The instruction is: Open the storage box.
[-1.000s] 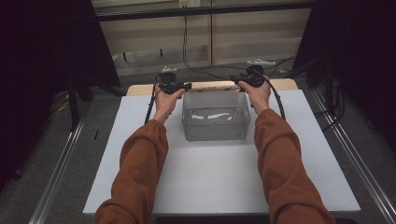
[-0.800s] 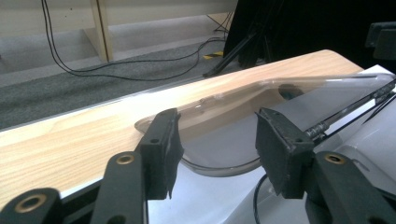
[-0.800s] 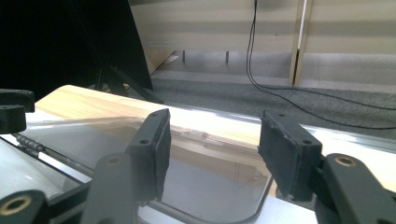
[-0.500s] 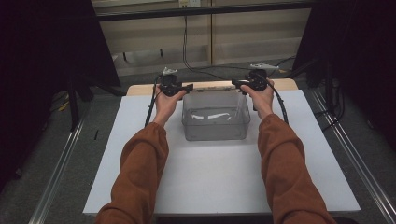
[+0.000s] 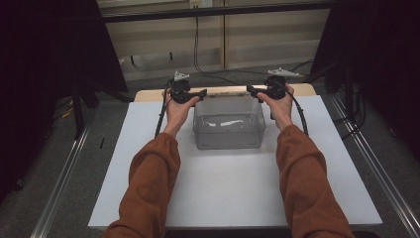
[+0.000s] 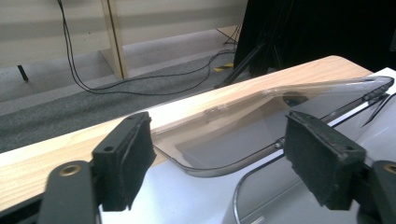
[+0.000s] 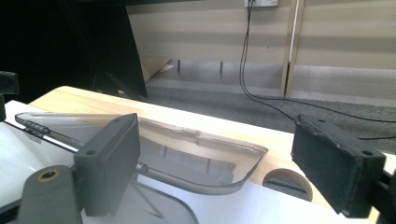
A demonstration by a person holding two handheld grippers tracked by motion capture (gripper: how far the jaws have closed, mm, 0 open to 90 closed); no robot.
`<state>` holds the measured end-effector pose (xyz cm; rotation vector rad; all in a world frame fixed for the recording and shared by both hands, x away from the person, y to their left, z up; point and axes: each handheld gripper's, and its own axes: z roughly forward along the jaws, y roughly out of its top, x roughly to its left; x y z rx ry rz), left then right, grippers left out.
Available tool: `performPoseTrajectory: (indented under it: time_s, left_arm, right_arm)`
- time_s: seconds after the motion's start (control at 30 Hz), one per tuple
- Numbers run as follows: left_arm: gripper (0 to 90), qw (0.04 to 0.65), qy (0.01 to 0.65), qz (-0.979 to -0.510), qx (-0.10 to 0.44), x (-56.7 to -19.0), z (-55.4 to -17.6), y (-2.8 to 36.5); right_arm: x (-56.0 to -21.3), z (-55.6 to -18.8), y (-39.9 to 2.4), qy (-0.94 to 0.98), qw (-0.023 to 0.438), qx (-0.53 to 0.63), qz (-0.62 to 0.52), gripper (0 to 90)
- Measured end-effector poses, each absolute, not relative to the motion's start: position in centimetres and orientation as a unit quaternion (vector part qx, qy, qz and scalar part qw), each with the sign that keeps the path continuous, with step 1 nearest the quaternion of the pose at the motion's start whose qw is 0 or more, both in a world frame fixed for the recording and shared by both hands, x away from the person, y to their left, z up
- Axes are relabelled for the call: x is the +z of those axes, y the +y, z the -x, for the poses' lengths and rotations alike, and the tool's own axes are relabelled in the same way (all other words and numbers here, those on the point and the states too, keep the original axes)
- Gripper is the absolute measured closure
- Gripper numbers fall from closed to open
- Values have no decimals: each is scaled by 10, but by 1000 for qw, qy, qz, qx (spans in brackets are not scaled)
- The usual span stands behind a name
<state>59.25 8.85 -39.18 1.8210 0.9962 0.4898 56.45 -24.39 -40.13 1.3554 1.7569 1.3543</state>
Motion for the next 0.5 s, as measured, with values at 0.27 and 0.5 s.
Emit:
performPoseTrajectory:
  time_s: [0.27,0.5]
  left_arm:
    - [137,495,409,-740,203,-389,-585,93]
    - [92,505,411,-732,201,-385,-578,101]
  right_arm:
    - [-399,-555,-243,645,282,508,-497,39]
    - [-394,-544,-243,643,295,516,-483,31]
